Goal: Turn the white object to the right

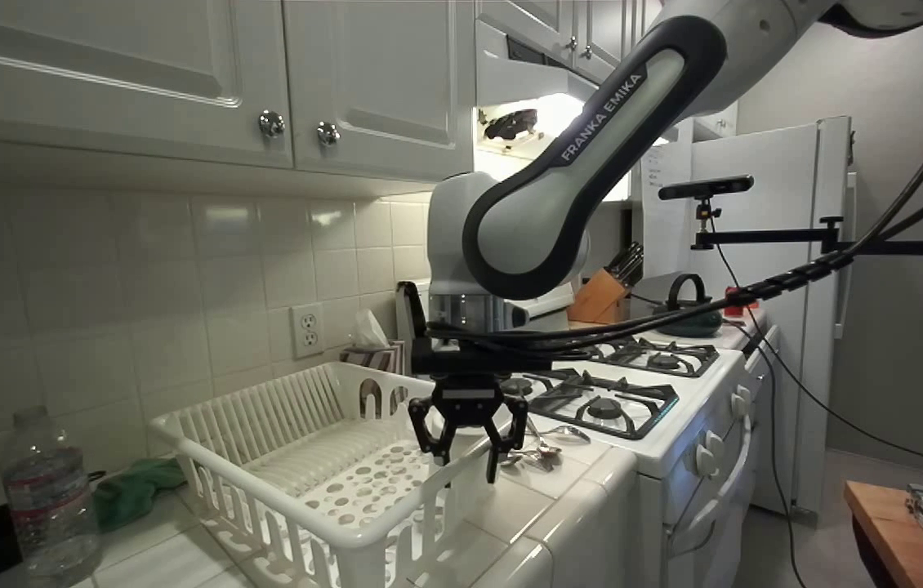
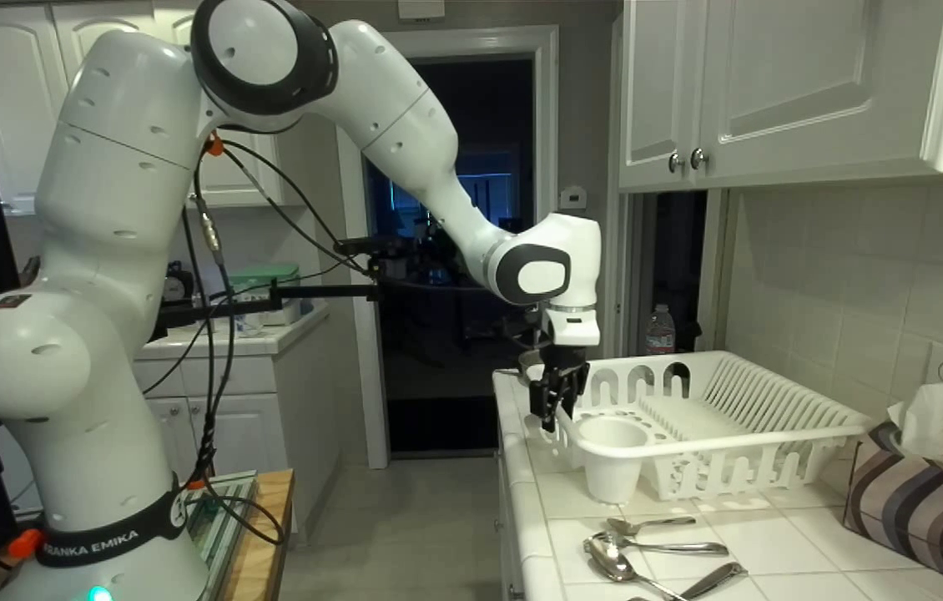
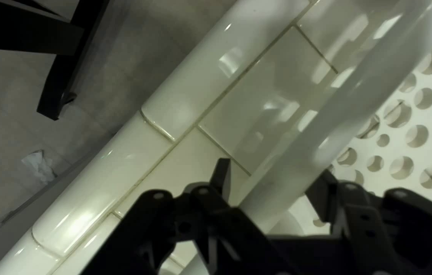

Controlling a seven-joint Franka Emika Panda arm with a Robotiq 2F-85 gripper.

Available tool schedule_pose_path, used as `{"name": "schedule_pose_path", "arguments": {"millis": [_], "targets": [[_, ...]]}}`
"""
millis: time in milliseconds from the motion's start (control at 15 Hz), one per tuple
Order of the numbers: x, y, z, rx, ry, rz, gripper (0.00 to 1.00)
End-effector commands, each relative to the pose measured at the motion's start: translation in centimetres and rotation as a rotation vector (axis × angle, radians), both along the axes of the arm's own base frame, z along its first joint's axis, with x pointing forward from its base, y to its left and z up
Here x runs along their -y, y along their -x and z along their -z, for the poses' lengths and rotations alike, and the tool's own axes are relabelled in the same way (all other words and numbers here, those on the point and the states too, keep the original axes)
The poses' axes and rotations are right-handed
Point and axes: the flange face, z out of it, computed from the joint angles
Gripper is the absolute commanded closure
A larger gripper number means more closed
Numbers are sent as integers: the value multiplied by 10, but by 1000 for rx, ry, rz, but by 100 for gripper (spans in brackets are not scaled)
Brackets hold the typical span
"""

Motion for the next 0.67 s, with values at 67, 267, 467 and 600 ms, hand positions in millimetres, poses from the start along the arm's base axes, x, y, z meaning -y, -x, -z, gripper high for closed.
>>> {"name": "schedule_pose_path", "arguments": {"millis": [67,267,467,600], "targets": [[-2,-13,-1,9,5,39,84],[0,-16,-1,15,10,64,99],[0,-19,1,15,16,84,100],[0,-20,1,22,21,98,100]]}}
